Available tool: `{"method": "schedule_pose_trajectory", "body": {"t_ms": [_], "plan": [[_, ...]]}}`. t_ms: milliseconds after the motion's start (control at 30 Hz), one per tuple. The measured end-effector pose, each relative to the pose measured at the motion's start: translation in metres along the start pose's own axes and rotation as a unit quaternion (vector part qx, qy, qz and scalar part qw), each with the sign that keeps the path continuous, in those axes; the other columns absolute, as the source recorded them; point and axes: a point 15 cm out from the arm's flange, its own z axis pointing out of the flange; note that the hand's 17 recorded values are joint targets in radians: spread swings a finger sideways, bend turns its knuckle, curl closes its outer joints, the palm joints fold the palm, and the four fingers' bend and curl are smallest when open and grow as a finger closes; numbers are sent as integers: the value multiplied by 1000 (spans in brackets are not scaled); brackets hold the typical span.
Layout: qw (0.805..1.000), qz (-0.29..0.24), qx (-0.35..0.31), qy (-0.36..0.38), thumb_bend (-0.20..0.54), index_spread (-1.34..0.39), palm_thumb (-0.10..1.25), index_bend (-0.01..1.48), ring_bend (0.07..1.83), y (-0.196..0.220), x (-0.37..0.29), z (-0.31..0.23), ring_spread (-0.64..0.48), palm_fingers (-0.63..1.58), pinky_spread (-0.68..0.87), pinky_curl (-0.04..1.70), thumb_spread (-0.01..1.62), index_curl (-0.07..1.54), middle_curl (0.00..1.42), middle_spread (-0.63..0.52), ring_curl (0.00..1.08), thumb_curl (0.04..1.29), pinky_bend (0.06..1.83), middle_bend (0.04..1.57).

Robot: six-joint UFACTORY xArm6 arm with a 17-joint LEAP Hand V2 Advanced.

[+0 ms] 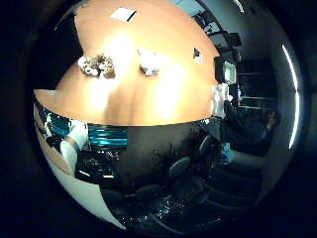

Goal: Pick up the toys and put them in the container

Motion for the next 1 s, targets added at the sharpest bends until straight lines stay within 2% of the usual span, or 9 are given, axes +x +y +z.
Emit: {"method": "schedule_pose_trajectory", "body": {"t_ms": [200,400,500,633,1000], "plan": [[1000,17,3,6,-22,-470,516,180,584,-9,27,8,-75,538,396,25,1105,346,398,-243,93,263,498,339],[999,32,0,5,-30,-454,419,177,588,-24,52,15,-66,513,395,32,1110,335,398,-230,103,245,507,347],[999,44,-5,1,-32,-418,329,163,604,-33,67,19,-40,467,407,44,1102,319,392,-179,114,232,533,332],[996,83,-13,-12,-26,-358,272,157,625,-52,89,32,0,409,406,63,1083,298,382,-114,128,229,569,313],[983,180,-32,-29,-25,-244,261,153,568,-117,153,109,150,218,421,125,1070,271,357,48,143,240,666,281]]}}
